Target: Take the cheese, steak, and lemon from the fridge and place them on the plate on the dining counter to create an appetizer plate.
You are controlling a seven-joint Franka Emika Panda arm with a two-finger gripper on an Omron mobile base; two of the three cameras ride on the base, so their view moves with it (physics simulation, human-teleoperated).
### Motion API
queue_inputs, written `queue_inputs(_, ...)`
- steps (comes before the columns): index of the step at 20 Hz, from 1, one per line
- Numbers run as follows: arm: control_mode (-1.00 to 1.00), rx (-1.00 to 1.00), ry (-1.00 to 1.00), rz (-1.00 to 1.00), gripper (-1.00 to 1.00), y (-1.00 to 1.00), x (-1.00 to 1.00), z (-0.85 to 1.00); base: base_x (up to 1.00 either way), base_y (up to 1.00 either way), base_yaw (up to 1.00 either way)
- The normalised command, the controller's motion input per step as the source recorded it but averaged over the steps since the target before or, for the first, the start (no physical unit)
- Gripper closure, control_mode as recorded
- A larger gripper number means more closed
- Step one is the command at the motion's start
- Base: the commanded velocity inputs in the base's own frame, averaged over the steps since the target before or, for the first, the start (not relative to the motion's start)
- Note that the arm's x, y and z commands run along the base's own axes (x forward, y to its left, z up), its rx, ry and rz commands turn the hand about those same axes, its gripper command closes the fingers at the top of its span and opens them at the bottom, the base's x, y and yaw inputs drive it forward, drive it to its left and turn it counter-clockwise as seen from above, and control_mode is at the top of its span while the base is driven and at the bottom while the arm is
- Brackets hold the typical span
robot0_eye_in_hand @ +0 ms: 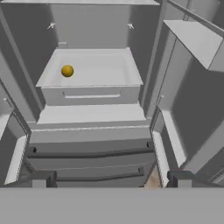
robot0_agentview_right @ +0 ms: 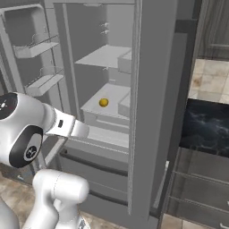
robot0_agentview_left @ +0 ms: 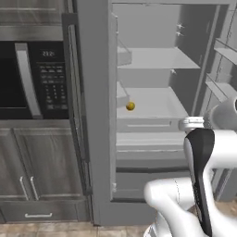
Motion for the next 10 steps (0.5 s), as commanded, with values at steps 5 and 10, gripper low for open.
queue_inputs(5,1.00,0.00,0.00,0.00,-1.00,0.00,0.00,0.00,0.55,0.08,0.00)
queue_inputs(10,1.00,0.00,0.00,0.00,-1.00,0.00,0.00,0.00,0.65,0.11,0.00)
